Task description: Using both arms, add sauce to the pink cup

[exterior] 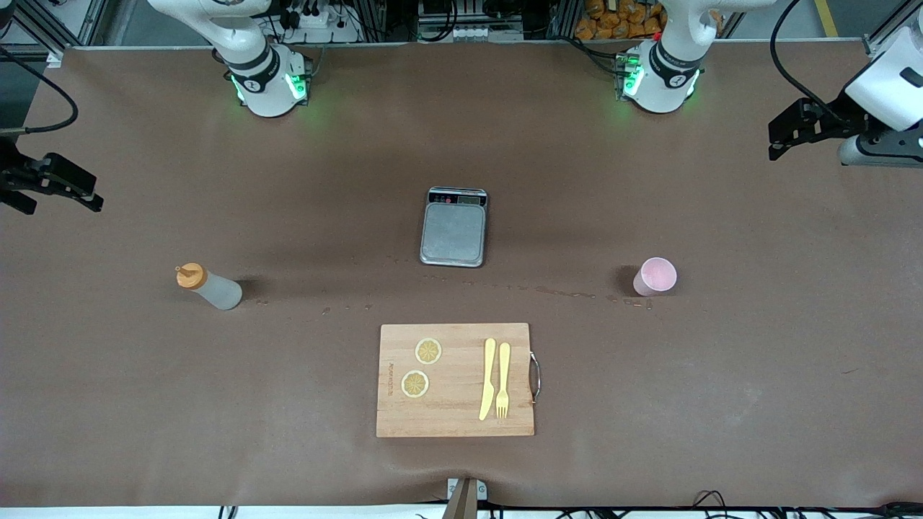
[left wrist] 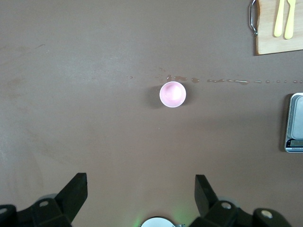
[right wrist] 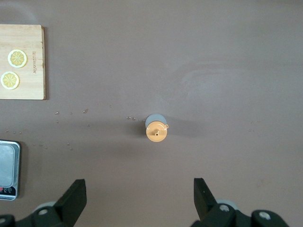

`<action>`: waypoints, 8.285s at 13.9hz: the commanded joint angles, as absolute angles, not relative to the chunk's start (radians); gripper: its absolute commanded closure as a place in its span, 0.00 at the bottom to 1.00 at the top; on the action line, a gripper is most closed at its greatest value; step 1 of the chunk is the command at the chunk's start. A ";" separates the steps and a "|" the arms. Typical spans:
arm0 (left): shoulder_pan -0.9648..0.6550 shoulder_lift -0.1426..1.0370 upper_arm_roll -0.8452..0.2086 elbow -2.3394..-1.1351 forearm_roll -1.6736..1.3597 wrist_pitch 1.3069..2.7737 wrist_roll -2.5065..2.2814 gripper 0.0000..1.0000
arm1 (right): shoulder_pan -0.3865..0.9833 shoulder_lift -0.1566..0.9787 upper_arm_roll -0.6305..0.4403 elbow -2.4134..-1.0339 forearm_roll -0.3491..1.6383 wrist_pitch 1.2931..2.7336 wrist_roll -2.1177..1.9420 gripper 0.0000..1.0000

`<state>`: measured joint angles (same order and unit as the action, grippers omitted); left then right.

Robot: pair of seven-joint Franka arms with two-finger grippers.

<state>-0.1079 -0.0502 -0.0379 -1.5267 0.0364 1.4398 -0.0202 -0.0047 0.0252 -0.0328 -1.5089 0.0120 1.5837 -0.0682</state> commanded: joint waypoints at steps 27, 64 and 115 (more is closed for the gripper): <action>-0.103 -0.048 -0.049 -1.586 0.012 1.442 -0.029 0.00 | -0.224 0.070 -0.026 -1.526 0.009 1.502 -0.064 0.00; -0.078 0.066 -0.048 -1.885 0.012 1.759 -0.032 0.00 | -0.635 0.776 -0.023 -1.658 0.931 1.524 0.670 0.00; -0.037 0.342 -0.071 -2.002 -0.092 2.252 -0.018 1.00 | -0.285 0.655 -0.025 -1.626 0.913 1.681 0.902 0.52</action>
<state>-0.0428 0.4022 -0.0673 -1.9877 -0.0821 2.2638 -0.0235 -0.3256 0.7289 -0.0165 -1.6130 0.9576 1.6568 0.8094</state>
